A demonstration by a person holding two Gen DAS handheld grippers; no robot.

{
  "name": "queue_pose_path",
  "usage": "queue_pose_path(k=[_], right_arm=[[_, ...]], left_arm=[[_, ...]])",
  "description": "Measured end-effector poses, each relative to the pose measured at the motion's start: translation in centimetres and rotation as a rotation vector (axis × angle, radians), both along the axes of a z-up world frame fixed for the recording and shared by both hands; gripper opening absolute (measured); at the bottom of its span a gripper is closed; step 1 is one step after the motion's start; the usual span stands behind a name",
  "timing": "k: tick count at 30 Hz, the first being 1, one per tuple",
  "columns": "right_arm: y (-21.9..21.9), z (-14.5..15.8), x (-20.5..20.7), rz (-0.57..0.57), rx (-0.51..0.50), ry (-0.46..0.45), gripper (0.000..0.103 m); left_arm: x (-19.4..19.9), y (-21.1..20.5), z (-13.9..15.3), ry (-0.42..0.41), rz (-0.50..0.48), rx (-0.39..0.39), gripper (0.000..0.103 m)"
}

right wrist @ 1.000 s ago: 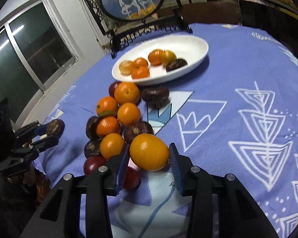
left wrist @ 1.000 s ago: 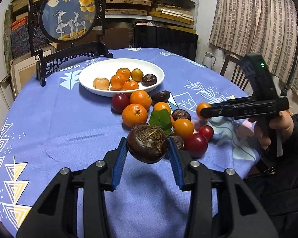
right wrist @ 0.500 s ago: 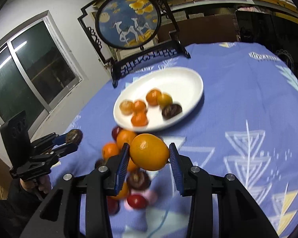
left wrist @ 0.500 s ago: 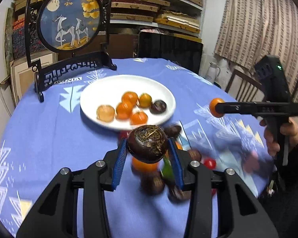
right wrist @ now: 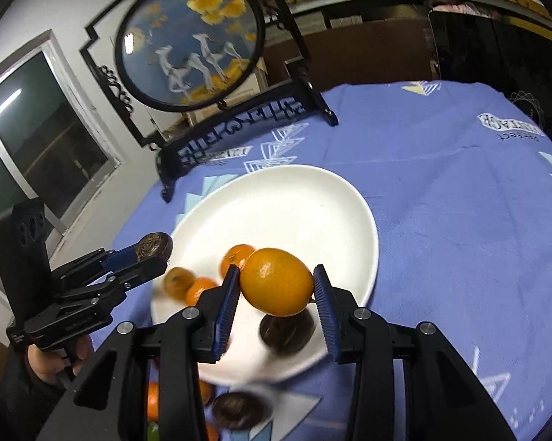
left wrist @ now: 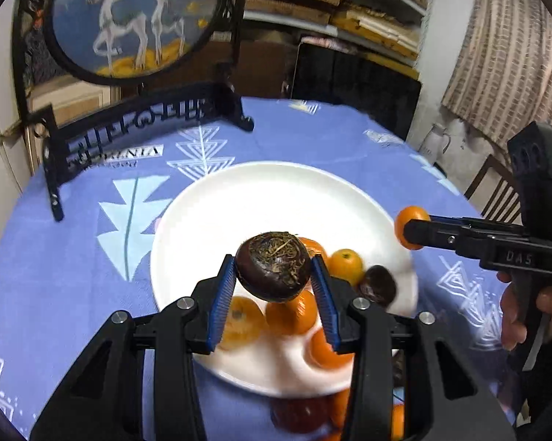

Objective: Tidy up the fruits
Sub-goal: 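Carry both fruits onto the white plate and open both tools, then grasp a dark brown fruit with the left tool while the right tool grasps a red tomato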

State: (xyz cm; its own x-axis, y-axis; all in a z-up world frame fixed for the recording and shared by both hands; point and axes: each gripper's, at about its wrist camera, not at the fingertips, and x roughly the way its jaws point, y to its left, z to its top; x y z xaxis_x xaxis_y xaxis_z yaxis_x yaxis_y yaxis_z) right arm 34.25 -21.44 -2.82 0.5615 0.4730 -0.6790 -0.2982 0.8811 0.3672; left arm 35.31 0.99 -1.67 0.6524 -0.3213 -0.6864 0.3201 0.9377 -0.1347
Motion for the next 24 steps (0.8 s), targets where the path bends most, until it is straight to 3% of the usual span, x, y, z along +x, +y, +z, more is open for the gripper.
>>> queue_pose_path(k=[2,8,12,16,24], right_arm=[[0.1,-0.4,0.4,-0.009,0.005,-0.009,0.043],[0.2,0.4,-1.6,-0.005,-0.020,-0.045,0.043],[-0.5,1.3,-4.9,0.013,-0.012,-0.067,0.044],[-1.3,1.4,-9.4,0.037,0.005,-0.065,0.045],[-3.7,-1.1,-17.1,0.040,0.023,-0.018,0.047]], left_arm=[[0.7,-0.1,-0.4,0.011,0.021,0.005,0.051],[-2.2,0.3,0.3,-0.033,0.014,-0.001,0.054],[-7.6,-0.2,0.9,-0.077,-0.054,0.054,0.062],[-12.9,0.0,0.5,-0.084,-0.117,0.078,0.063],[-21.4,1.0,-3.0,-0.052,-0.209,0.165,0.063]])
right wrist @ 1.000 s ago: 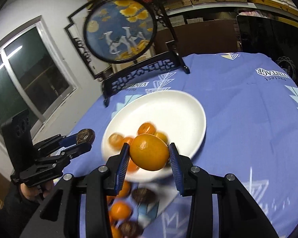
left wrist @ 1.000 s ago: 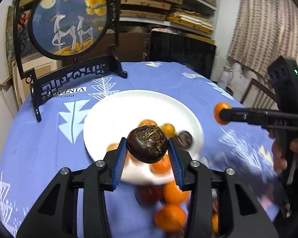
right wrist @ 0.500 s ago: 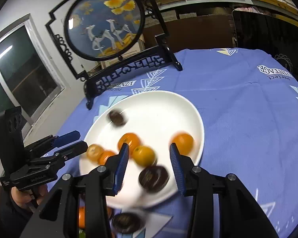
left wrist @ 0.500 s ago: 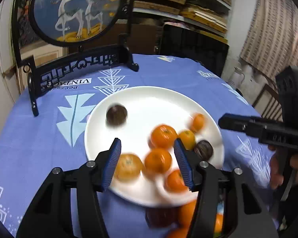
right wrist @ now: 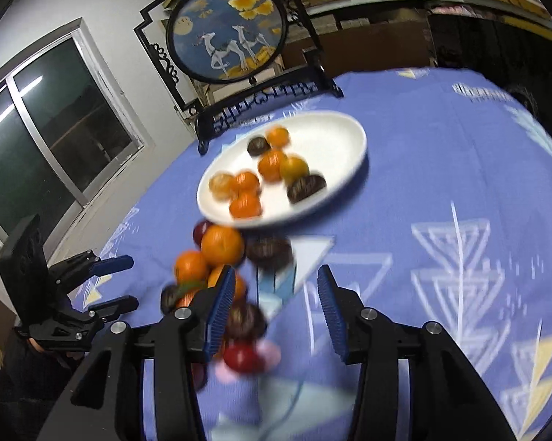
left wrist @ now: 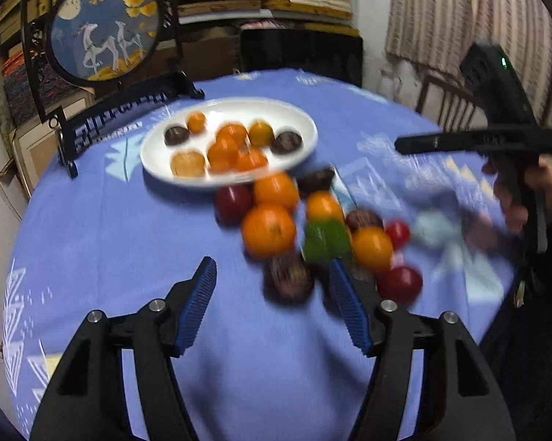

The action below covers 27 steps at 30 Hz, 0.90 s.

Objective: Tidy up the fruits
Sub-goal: 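Grasp a dark brown fruit with the left tool while the right tool grasps a red tomato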

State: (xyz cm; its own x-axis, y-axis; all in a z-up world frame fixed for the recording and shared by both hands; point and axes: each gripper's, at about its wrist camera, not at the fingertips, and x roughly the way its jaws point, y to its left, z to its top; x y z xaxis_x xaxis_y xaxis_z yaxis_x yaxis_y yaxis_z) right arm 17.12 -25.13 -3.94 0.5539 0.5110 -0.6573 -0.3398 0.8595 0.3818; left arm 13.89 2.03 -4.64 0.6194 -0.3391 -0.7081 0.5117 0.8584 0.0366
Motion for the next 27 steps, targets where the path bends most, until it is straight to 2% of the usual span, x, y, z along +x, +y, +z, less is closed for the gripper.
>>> queue_pose_path(k=[4,8,14,15,16,18,22,27], right_arm=[[-0.9,-1.3,-1.8,-0.018,0.013,0.034,0.047],[-1.1,-1.6,-2.6,-0.026,0.020,0.047,0.047],[-0.6,-1.3,-3.0,-0.007,0.010,0.046,0.048],[-0.3,-1.3,-3.0,0.005,0.007,0.047,0.048],[0.0,-1.3,-3.1,0.018,0.002,0.047,0.048],[1.2,-1.5,-3.5,0.064,-0.030,0.044,0.048],[3.7,-2.4,-4.3,0.149,-0.125,0.049,0.048],[5.3,-3.6,-4.3,0.168,-0.233,0.030,0.048]], left_arm=[[-0.3,-0.6,-1.7,0.019,0.004,0.048,0.062],[0.8,-1.8,-2.8,0.014,0.005,0.090,0.055],[2.2,-2.9,-3.7,0.061,0.002,0.098,0.055],[2.2,-2.8,-3.7,0.067,0.002,0.094,0.055],[2.3,-2.8,-3.7,0.076,-0.004,0.086,0.039],[2.0,-2.5,-3.6,0.067,0.002,0.068,0.039],[1.0,-1.0,-2.5,0.048,0.032,-0.026,0.039],[-0.7,0.7,-1.0,0.017,0.057,-0.095,0.039]])
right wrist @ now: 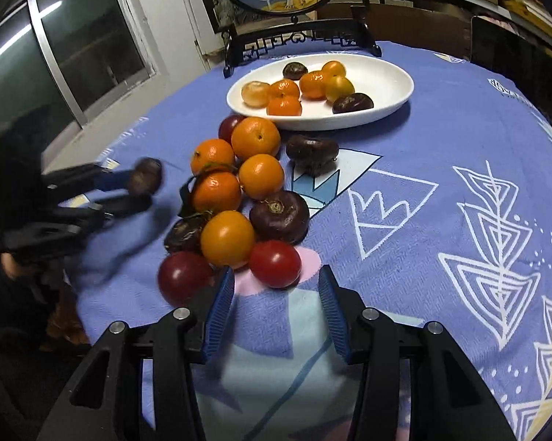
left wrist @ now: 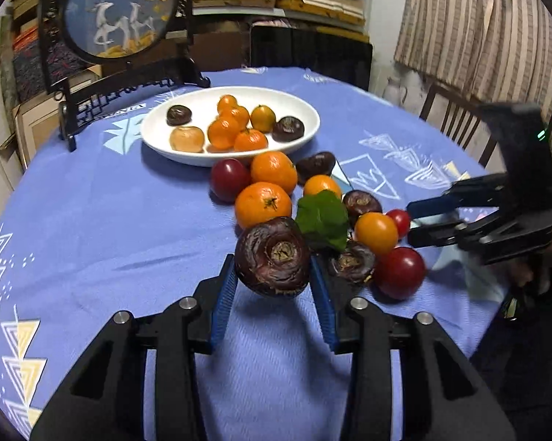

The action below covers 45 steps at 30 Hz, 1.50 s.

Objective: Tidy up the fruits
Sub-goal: 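Grasp a dark brown fruit with the left tool while the right tool grasps a red tomato, then lower both fruits onto the white plate and open both tools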

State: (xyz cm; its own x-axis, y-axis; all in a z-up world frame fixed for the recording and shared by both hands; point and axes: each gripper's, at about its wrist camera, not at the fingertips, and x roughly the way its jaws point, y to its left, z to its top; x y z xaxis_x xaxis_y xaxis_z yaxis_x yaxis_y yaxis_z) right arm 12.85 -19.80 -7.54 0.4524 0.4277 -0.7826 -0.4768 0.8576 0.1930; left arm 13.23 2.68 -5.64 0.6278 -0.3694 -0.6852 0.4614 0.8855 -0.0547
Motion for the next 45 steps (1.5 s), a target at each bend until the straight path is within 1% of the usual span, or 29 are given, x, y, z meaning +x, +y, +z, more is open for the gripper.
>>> queue_pose_path(k=[3,4,5,9,11,14,17,21,24,29,33,35,36,37,38,40,42,45], right_arm=[[0.5,-0.4,0.5,0.003,-0.013,-0.001,0.047],[0.6,-0.5,0.8,0.001,-0.008,0.003,0.041],[0.7,-0.6,0.9,0.000,-0.003,0.008,0.031],[1.1,-0.6,0.8,0.003,-0.012,-0.006,0.031],[0.6,-0.1,0.5,-0.006,0.005,-0.010,0.031],[-0.4,1.2,0.4,-0.019,0.042,-0.029,0.031],[-2.1,3.1,1.5,-0.048,0.115,-0.041,0.031],[-3.5,5.7,4.6,-0.088,0.187,-0.066,0.031],[-3.7,7.0,7.3,-0.103,0.214,-0.081,0.031],[-3.0,7.5,12.8,-0.141,0.218,-0.088,0.031],[-2.5,6.5,17.4,-0.182,0.210,-0.073,0.031],[-2.1,5.4,19.8,-0.199,0.204,-0.055,0.035],[-2.0,5.1,20.3,-0.202,0.203,-0.055,0.037],[-1.8,4.8,21.0,-0.207,0.204,-0.055,0.052],[-1.8,4.7,21.3,-0.219,0.203,-0.057,0.058],[-2.1,4.7,20.9,-0.224,0.220,-0.064,0.058],[-2.0,4.9,20.0,-0.216,0.211,-0.077,0.058],[-2.3,5.2,17.5,-0.198,0.204,-0.085,0.058]], left_arm=[[-0.4,0.3,0.4,-0.008,0.010,-0.007,0.039],[-0.5,0.4,0.5,-0.008,0.010,-0.010,0.039],[-0.5,0.4,0.5,-0.009,0.011,-0.011,0.039],[-0.7,0.5,0.8,-0.015,0.012,-0.022,0.039],[-0.6,0.7,1.1,-0.014,0.013,-0.043,0.039],[-0.4,0.9,1.7,-0.019,0.014,-0.070,0.039],[0.8,0.8,2.7,-0.027,0.022,-0.086,0.039],[3.9,0.5,4.2,-0.048,0.017,-0.108,0.039],[6.8,-0.1,4.9,-0.055,0.028,-0.097,0.039],[13.3,-1.1,5.4,-0.040,0.063,-0.085,0.039],[17.9,-1.6,4.6,-0.009,0.092,-0.068,0.039],[19.8,-1.8,3.8,0.015,0.109,-0.062,0.039],[20.8,-1.8,3.4,0.031,0.121,-0.061,0.039],[21.5,-1.8,3.0,0.043,0.138,-0.060,0.043],[21.9,-1.6,2.8,0.050,0.151,-0.064,0.051],[21.7,-1.0,2.7,0.051,0.165,-0.091,0.057],[20.5,-0.8,3.0,0.033,0.159,-0.079,0.057],[17.4,-0.8,3.5,0.006,0.122,-0.053,0.060]])
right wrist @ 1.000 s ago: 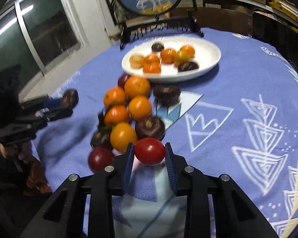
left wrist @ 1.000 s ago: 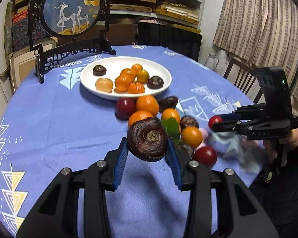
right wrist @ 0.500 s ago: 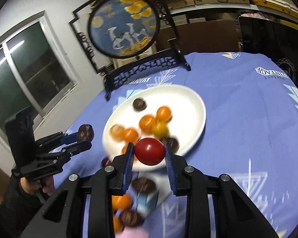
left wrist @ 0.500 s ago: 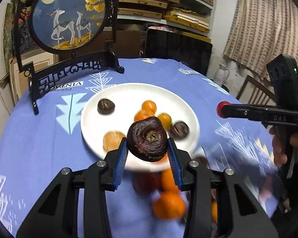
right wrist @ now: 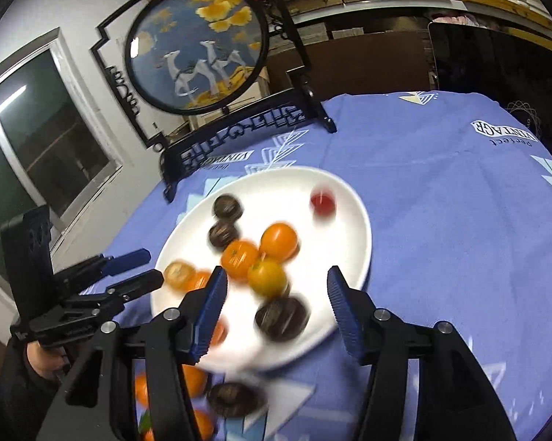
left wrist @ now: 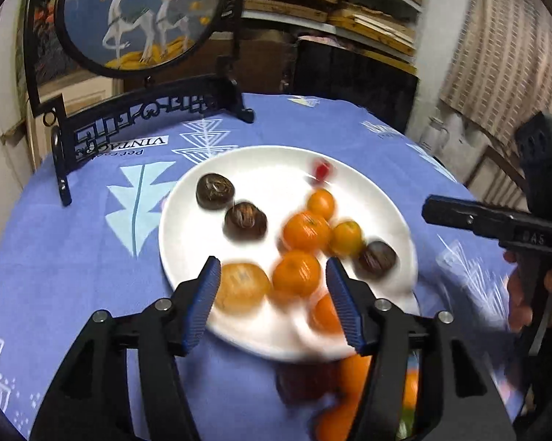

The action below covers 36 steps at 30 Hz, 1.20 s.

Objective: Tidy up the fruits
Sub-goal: 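Lower both fruits onto the white plate and open both tools, then grasp a dark brown fruit with the left tool while the right tool grasps a dark red plum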

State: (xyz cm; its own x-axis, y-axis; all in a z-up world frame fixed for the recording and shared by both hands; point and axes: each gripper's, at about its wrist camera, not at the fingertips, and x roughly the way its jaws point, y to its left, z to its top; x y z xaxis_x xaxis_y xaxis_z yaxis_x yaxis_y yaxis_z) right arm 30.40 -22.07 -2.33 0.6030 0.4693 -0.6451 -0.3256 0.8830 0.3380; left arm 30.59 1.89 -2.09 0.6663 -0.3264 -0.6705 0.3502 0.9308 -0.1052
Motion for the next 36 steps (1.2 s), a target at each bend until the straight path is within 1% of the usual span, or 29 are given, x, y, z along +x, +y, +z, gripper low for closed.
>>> queue_pose_path(k=[2,5,6,9,11,15,19,21,22,23,25,27,31,34,35,36], right_arm=[[-0.1,0.1,-2.5,0.026,-0.010,-0.009,0.058],[0.3,-0.3,-6.4,0.083,-0.028,0.000,0.058],[0.6,-0.7,-8.2,0.117,-0.037,0.009,0.058],[1.3,-1.4,-12.0,0.188,-0.051,0.024,0.057],[1.9,-2.3,-14.7,0.238,-0.048,0.053,0.057],[3.6,-4.3,-17.8,0.301,-0.061,0.105,0.057],[5.6,-5.4,-18.9,0.332,-0.058,0.119,0.057],[6.7,-6.0,-19.0,0.346,-0.078,0.126,0.051],[7.1,-6.3,-19.0,0.333,-0.100,0.118,0.039],[7.1,-6.3,-19.1,0.311,-0.115,0.098,0.037],[6.7,-5.9,-19.2,0.301,-0.093,0.095,0.037],[5.9,-5.4,-19.4,0.279,-0.084,0.073,0.037],[2.5,-3.9,-19.4,0.200,-0.040,0.040,0.037],[-0.2,-3.7,-19.1,0.138,-0.009,0.046,0.037],[-0.8,-3.8,-19.0,0.127,-0.002,0.049,0.037],[-1.4,-3.8,-19.0,0.117,0.006,0.052,0.037]], left_arm=[[-3.2,-0.4,0.3,-0.031,-0.038,0.043,0.064],[-7.0,-0.6,0.2,-0.049,-0.074,0.070,0.066],[-8.7,-0.5,0.0,-0.047,-0.084,0.069,0.066],[-11.9,0.0,-0.8,-0.037,-0.086,0.066,0.066],[-13.8,0.3,-1.5,-0.027,-0.083,0.067,0.066],[-16.0,0.9,-2.6,-0.010,-0.073,0.071,0.066],[-17.2,1.0,-3.4,0.014,-0.069,0.058,0.066],[-17.8,0.6,-3.7,0.016,-0.079,0.065,0.066],[-17.8,0.3,-3.7,0.017,-0.084,0.071,0.066],[-18.0,0.0,-3.8,0.019,-0.093,0.082,0.066],[-18.5,-0.8,-4.1,0.023,-0.119,0.094,0.066],[-18.9,-1.8,-4.4,0.022,-0.151,0.111,0.066],[-19.1,-4.2,-4.6,0.014,-0.202,0.127,0.066],[-18.2,-5.9,-5.6,0.045,-0.206,0.141,0.065],[-17.8,-6.3,-6.0,0.064,-0.203,0.143,0.052],[-17.4,-6.6,-6.5,0.086,-0.199,0.147,0.046]])
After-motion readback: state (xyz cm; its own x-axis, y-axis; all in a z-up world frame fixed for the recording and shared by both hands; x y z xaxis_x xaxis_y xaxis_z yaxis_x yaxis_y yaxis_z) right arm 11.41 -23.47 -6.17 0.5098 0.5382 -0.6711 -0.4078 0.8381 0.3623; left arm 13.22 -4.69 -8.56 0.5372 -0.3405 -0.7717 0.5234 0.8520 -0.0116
